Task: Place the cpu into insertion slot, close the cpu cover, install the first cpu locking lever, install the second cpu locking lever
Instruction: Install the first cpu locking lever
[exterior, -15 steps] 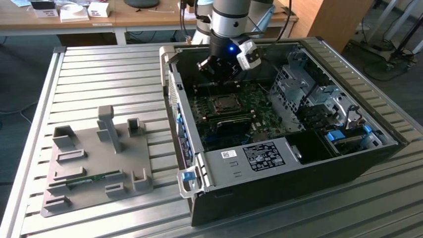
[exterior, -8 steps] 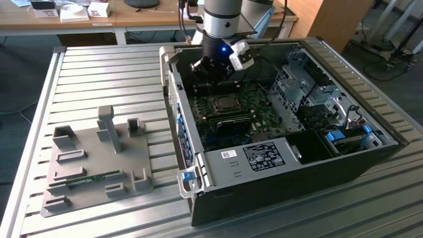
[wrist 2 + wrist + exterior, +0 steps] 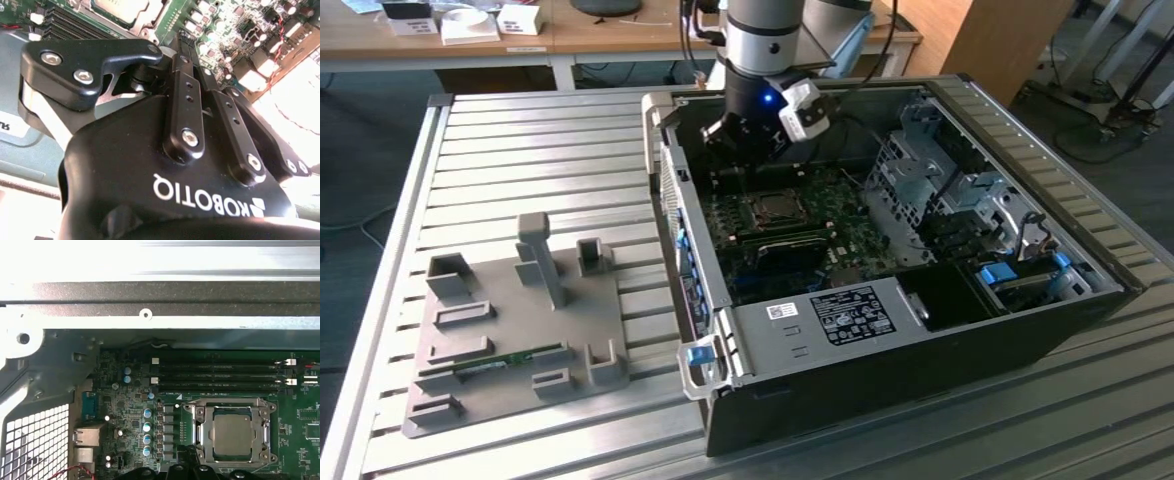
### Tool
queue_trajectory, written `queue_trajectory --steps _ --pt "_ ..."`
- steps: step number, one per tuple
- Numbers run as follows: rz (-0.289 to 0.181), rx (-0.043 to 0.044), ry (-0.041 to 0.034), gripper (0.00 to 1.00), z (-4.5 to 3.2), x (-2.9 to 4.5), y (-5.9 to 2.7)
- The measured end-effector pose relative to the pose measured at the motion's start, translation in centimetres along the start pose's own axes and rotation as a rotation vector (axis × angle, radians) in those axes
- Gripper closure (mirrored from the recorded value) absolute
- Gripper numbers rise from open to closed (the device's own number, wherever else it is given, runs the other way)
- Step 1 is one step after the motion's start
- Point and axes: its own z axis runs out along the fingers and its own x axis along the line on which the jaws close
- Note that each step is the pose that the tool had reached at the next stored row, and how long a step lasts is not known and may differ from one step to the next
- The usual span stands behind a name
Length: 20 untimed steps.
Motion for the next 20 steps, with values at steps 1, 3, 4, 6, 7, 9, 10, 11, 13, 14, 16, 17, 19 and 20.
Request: queue_trajectory --steps 1,3,4,6,7,9,10,11,13,14,16,17,19,20 --pt "0.000 0.0000 -0.0001 0.89 -0.07 0.00 0.00" --pt "0.000 -0.0002 -0.0006 0.89 -0.07 0.04 0.01" --pt "0.000 0.0000 -0.0013 0.89 -0.08 0.16 0.00" --pt "0.000 -0.0001 -0.0038 0.89 -0.07 0.60 0.00" --pt "0.000 0.0000 -0.0052 0.89 -0.07 0.85 0.00" --pt "0.000 -0.0002 -0.0079 0.89 -0.07 1.35 0.00" --pt "0.000 -0.0002 -0.0087 0.89 -0.07 1.54 0.00" --pt "0.000 -0.0005 -0.0092 0.89 -0.07 1.63 0.00" --pt "0.000 -0.0009 -0.0092 0.89 -0.07 1.66 0.01" --pt "0.000 -0.0015 -0.0092 0.89 -0.07 1.66 0.01" --pt "0.000 -0.0032 -0.0093 0.89 -0.07 1.69 0.03" --pt "0.000 -0.0045 -0.0093 0.89 -0.07 1.70 0.04" --pt "0.000 -0.0078 -0.0094 0.89 -0.06 1.73 0.09" --pt "0.000 -0.0095 -0.0093 0.89 -0.07 1.75 0.12"
